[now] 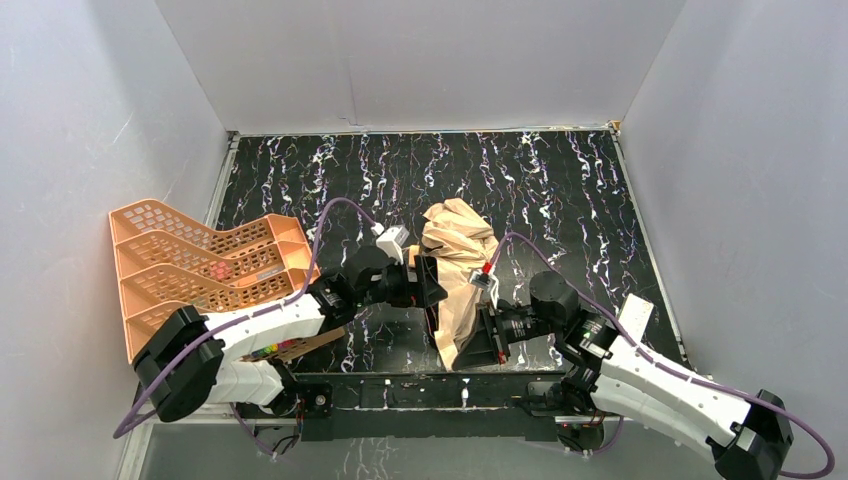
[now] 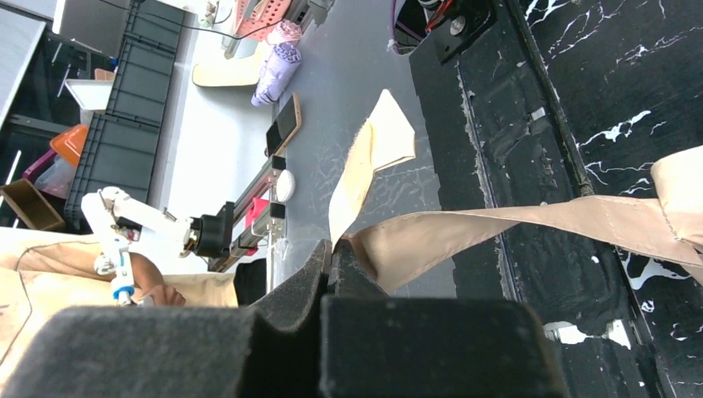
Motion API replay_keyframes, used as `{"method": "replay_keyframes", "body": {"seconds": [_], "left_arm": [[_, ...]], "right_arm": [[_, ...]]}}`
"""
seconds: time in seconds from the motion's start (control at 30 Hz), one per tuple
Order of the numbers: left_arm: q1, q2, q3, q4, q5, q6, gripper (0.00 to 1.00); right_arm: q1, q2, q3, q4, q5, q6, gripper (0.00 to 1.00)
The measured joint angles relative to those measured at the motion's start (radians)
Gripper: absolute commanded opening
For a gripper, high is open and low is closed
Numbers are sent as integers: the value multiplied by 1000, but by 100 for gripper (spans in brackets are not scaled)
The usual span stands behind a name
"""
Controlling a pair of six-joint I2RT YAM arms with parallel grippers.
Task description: Put away the umbrella
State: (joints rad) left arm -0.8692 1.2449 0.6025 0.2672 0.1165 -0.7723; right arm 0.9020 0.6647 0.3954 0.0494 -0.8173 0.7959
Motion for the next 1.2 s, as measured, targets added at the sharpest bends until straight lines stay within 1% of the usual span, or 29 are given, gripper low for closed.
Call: {"method": "replay_keyframes", "body": {"seconds": [0.13, 0.4, 0.67, 0.7, 0.73, 0.8, 0.83, 0.9, 0.97, 1.0, 1.07, 1.1, 1.2], "left_arm": [[-22, 5, -34, 39, 31, -26, 75], [-122, 5, -89, 122, 57, -88, 68], [-156, 23, -118, 156, 58, -118, 62], [-158, 27, -119, 159, 58, -119, 60], [-159, 30, -122, 163, 57, -121, 55], [-161, 37, -125, 172, 57, -127, 44], [-161, 41, -125, 175, 57, -127, 36], [-161, 50, -125, 182, 58, -129, 28], [-162, 60, -125, 192, 59, -127, 17], [-162, 63, -125, 195, 61, -127, 11], [-162, 69, -125, 201, 66, -120, 2], [-162, 70, -125, 201, 68, -119, 0], [-162, 70, -125, 200, 76, -108, 0]], "right_arm": [[2, -25, -17, 21, 3, 8, 0], [3, -24, -33, 26, 35, 3, 0], [3, -24, -33, 28, 63, -8, 0], [3, -24, -33, 28, 64, -9, 0], [3, -24, -33, 28, 67, -11, 0], [3, -24, -33, 28, 71, -13, 0], [3, -24, -33, 27, 76, -14, 0], [3, -24, -33, 21, 84, -19, 15], [3, -24, -32, -5, 104, -32, 32], [3, -25, -30, -26, 118, -43, 38], [3, -29, -10, -101, 164, -74, 45], [3, -32, 10, -146, 195, -90, 46], [3, -44, 105, -293, 333, -129, 48]]}}
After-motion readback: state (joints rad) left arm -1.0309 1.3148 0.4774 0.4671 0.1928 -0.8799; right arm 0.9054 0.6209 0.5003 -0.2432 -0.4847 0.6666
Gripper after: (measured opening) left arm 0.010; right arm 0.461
